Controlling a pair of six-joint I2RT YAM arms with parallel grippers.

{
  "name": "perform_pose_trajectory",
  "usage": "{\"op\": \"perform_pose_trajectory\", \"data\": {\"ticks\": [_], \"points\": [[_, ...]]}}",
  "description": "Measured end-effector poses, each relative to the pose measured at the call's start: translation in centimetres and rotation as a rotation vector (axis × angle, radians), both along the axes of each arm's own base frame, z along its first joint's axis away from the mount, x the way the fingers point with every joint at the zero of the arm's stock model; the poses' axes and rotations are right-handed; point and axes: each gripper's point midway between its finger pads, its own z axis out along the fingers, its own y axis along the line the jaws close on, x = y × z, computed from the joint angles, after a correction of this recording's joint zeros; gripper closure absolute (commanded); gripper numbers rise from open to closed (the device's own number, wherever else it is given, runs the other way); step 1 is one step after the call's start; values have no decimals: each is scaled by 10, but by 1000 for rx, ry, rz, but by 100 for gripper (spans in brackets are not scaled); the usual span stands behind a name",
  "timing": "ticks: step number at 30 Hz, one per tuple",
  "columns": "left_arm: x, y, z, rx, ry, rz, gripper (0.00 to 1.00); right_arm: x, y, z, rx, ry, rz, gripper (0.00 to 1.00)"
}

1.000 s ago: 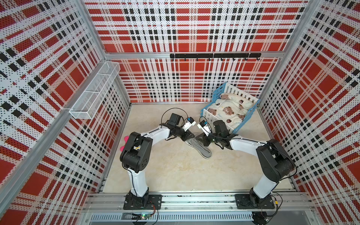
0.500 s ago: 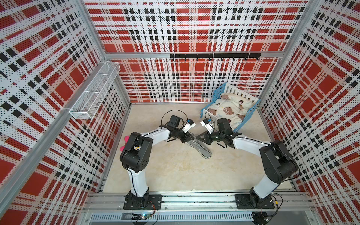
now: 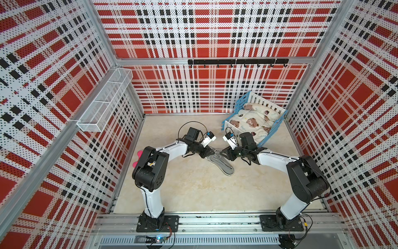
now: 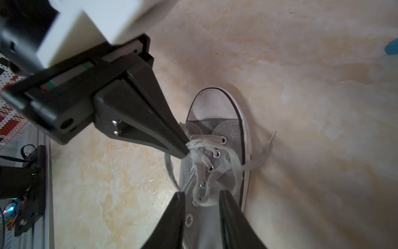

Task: Tie the shoes
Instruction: Cross the shoelace with the shoelace.

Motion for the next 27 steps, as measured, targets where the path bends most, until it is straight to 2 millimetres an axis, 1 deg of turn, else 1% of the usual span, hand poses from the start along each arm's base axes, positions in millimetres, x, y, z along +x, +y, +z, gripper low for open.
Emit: {"op": "perform_pose_trajectory", "data": {"ticks": [3, 7, 16, 21, 26, 27], "points": [[0, 0, 1, -1, -1, 0, 100, 0, 1, -6, -25, 8, 0, 66], [0, 0, 1, -1, -2, 0, 100, -1, 5, -9, -36, 8, 10, 66], [0, 0, 1, -1, -3, 0, 100, -2, 10, -7, -35, -1, 24, 67], [0, 0, 1, -2, -3, 0, 100, -4, 14, -6, -38, -4, 34, 77], [0, 0, 1, -2, -3, 0, 100, 0, 16, -6, -47, -8, 26, 98], [0, 0, 1, -2, -3, 0, 100, 1, 16, -6, -46, -7, 24, 100]]}}
